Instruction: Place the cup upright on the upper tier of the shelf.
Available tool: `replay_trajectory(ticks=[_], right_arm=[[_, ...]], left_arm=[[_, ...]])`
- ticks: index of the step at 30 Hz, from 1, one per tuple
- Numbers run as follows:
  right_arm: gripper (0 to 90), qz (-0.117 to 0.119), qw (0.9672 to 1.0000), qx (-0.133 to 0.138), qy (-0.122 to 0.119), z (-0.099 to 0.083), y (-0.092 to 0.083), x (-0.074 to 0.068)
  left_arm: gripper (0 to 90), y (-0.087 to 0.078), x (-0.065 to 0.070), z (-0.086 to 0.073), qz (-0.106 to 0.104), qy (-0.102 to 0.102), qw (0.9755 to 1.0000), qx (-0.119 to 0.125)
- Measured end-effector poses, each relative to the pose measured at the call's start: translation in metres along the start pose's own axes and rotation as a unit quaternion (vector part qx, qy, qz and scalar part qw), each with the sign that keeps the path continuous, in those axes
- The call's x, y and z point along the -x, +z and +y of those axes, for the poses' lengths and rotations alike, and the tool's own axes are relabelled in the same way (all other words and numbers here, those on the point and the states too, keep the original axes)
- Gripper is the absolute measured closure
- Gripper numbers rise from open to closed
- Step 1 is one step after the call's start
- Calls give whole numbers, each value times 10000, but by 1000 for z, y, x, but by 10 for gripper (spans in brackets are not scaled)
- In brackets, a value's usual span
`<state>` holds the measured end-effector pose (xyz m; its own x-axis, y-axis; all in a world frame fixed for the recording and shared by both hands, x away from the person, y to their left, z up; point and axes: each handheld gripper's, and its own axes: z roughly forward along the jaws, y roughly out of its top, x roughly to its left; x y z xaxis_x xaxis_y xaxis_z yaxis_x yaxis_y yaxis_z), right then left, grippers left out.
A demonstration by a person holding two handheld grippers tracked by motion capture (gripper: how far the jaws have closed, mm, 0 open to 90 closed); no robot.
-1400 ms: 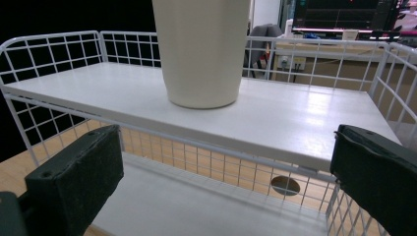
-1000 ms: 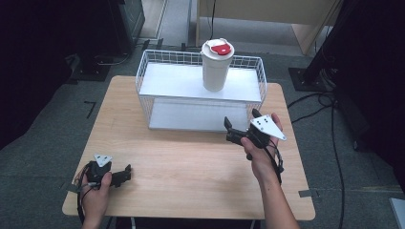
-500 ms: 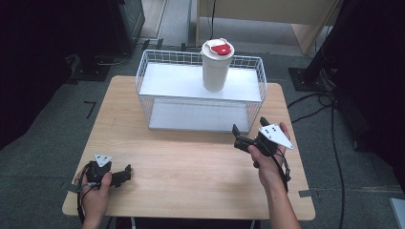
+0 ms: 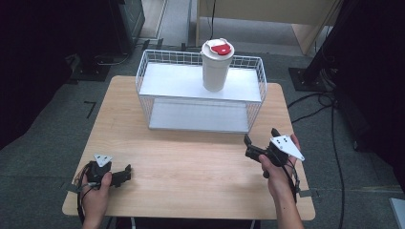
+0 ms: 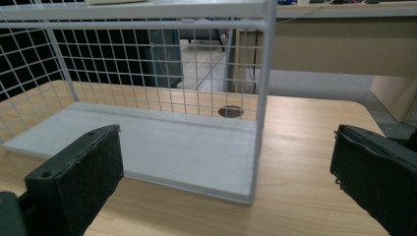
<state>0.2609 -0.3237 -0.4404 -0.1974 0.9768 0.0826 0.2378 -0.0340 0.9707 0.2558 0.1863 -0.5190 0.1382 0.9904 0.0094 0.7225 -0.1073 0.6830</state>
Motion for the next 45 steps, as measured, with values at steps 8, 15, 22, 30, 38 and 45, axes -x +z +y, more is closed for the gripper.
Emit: replay_trajectory(ticks=[8, 15, 22, 30, 38, 45], right_arm=[[0, -208, 9996, -112, 130, -15, -13, 16], [0, -318, 9990, -202, 249, -29, -23, 27], [0, -464, 9977, -369, 330, -47, -34, 37], [0, -569, 9962, -602, 266, -68, -43, 43], [0, -643, 9946, -789, 189, -78, -53, 47], [0, -755, 9909, -1115, -13, -87, -58, 49]], left_arm=[[0, 0, 0, 0, -2, -9, 10000, 6], [0, 0, 0, 0, -2, -7, 10000, 4], [0, 0, 0, 0, -2, -8, 10000, 5], [0, 0, 0, 0, -1, -9, 10000, 8], [0, 0, 0, 0, -3, -8, 10000, 6], [0, 0, 0, 0, -2, -7, 10000, 5]])
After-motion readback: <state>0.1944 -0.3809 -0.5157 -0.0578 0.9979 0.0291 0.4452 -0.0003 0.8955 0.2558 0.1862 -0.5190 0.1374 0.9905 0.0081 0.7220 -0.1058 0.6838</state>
